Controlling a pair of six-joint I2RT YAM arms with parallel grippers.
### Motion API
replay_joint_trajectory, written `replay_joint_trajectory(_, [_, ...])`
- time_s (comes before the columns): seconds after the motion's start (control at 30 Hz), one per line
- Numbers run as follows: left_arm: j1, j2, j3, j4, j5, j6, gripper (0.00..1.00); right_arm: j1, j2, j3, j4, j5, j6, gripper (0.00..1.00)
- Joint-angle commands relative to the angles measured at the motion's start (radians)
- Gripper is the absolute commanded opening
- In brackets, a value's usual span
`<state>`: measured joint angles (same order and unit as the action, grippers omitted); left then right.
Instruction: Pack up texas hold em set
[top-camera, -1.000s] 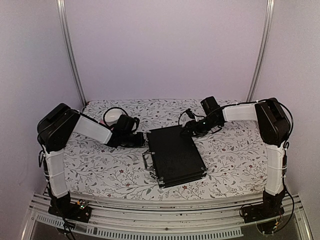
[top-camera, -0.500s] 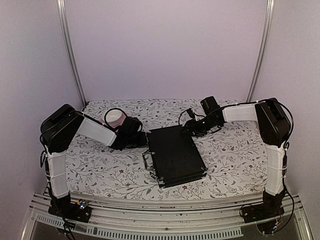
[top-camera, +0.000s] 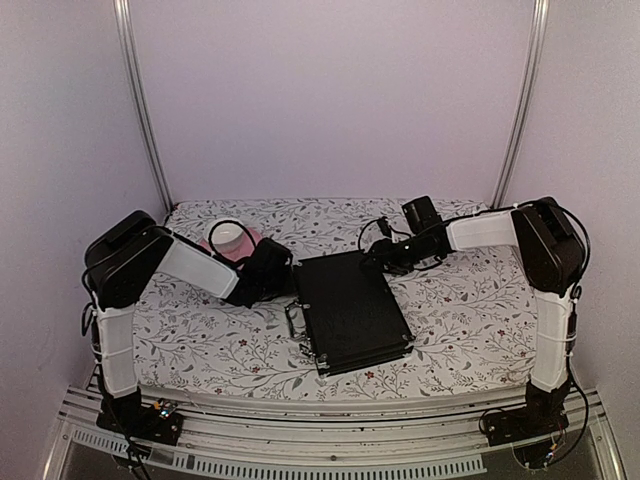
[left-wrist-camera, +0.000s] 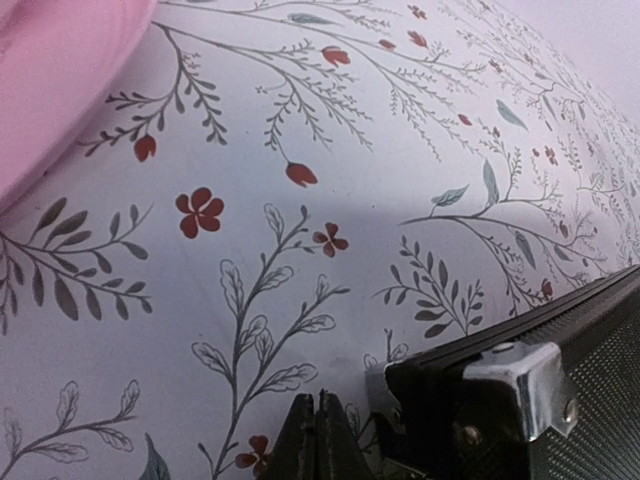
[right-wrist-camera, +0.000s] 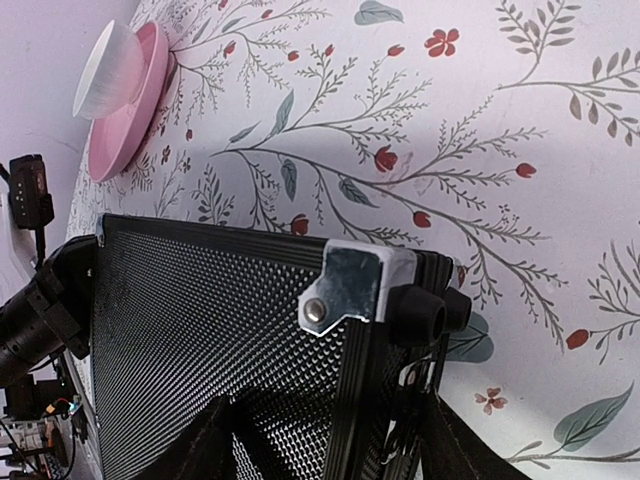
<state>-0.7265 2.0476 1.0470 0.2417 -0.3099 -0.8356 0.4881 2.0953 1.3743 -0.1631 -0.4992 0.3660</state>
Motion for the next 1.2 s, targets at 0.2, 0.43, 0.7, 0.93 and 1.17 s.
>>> replay_joint_trajectory(0.2, [-0.168,0.094,-0.022,-0.037,0.233,-0.068,0.03,0.093,0.062,-0.105,0.075,0.054,0.069,0.58])
replay_joint_trajectory(0.43, [-0.191,0.117,-0.01,0.01,0.262,-0.088,0.03,0.096,0.055,-0.129,0.112,0.047,0.09,0.58])
replay_joint_trajectory(0.7, [-0.184,0.077,-0.054,0.054,0.257,-0.077,0.03,0.098,0.035,-0.129,0.113,0.08,0.096,0.57])
replay_joint_trajectory(0.93, [-0.07,-0.233,-0.218,0.004,0.201,0.017,0.11,0.085,-0.041,-0.088,0.006,0.184,0.045,0.59])
replay_joint_trajectory(1.17, [-0.033,-0.515,-0.26,-0.136,0.187,0.151,0.25,0.059,-0.193,-0.104,-0.08,0.26,0.002,0.66])
